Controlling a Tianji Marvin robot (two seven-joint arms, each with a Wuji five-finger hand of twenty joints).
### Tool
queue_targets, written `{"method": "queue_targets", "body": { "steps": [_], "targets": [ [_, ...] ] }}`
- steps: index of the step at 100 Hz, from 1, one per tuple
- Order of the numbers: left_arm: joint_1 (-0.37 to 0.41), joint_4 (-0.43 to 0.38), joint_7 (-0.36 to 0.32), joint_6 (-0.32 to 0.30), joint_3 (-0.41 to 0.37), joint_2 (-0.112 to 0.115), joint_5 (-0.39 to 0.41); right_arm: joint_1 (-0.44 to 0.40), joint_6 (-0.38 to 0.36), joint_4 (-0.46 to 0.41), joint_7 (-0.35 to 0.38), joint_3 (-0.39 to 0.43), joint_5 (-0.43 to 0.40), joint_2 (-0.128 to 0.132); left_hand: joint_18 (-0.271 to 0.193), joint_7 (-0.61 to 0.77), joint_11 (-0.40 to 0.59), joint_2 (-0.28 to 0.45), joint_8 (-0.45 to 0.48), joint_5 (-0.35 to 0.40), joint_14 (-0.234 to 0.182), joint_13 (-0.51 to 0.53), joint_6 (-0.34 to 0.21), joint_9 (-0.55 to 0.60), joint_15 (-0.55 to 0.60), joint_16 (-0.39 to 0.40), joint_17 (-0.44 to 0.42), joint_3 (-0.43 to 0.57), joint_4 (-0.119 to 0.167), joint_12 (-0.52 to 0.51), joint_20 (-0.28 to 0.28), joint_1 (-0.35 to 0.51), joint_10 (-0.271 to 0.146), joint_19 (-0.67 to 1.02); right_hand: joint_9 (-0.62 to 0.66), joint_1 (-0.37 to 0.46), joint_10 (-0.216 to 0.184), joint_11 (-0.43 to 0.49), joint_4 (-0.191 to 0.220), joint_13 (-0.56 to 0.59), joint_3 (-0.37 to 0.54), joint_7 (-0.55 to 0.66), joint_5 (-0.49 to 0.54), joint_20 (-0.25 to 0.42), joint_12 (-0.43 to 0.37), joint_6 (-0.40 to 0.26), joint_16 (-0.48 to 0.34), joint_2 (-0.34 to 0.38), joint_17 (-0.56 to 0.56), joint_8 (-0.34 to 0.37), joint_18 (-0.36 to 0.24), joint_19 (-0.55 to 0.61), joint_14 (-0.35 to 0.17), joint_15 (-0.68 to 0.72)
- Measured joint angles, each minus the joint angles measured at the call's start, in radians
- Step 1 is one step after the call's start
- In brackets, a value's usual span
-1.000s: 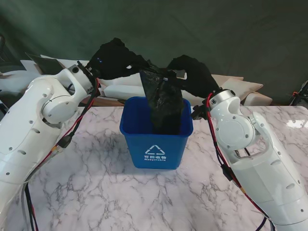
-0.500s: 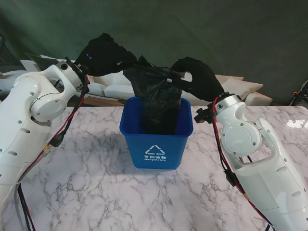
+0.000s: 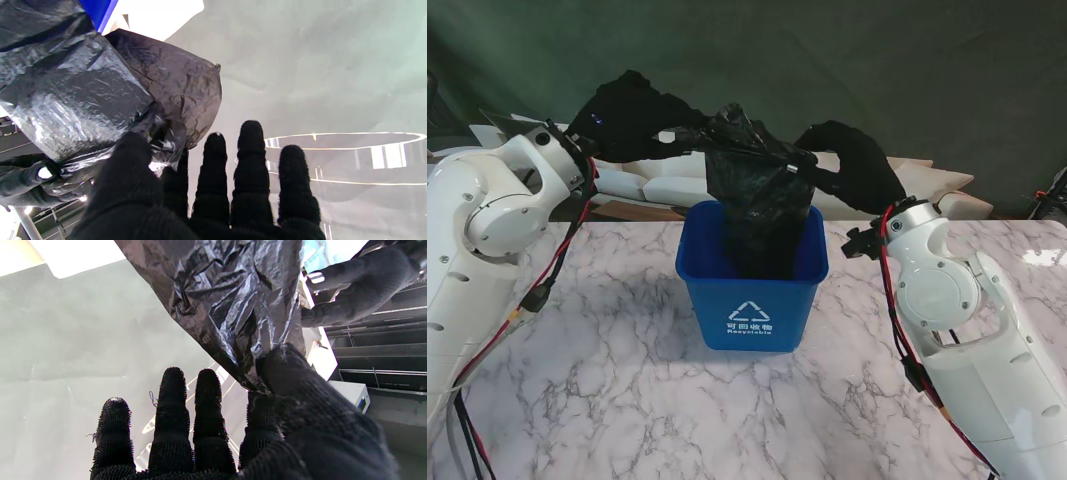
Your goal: Fit the garbage bag over the bin
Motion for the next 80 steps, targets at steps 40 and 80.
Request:
{"method": "queue_targets", "body": {
  "steps": [40, 80],
  "targets": [
    [0.056, -0.054, -0.168, -0.041, -0.086, 0.025, -0.106, 0.01, -0.046, 0.045, 0.003, -0.021, -0.046, 0.006, 0.011, -0.235, -0.286, 0.03, -0.175, -0.31, 0.062, -0.176, 0.075, -0.416, -0.196, -0.218, -0.056, -0.008, -0.038, -0.351, -0.039, -0.273, 0.158, -0.213, 0.0, -0.014, -0.001, -0.025, 0.0, 0.0, -0.011, -0.015, 0.0, -0.004, -0.013, -0.036, 0.0, 0.002, 0.0, 0.02, -0.003, 0.0, -0.001, 0.0],
    [0.091, -0.007, -0.057, -0.058, -0.145, 0.027, -0.055, 0.022, -0.096, 0.08, -0.036, -0.031, -0.053, 0.003, 0.012, -0.238, -0.269, 0.022, -0.192, -0.313, 0.063, -0.16, 0.076, -0.377, -0.188, -0.216, -0.035, -0.008, -0.038, -0.329, -0.034, -0.237, 0.143, -0.214, 0.0, -0.014, -0.011, -0.025, 0.0, 0.0, -0.026, -0.015, -0.001, -0.01, -0.013, -0.045, 0.0, 0.009, 0.0, 0.021, -0.005, 0.0, -0.004, 0.0]
  ]
}}
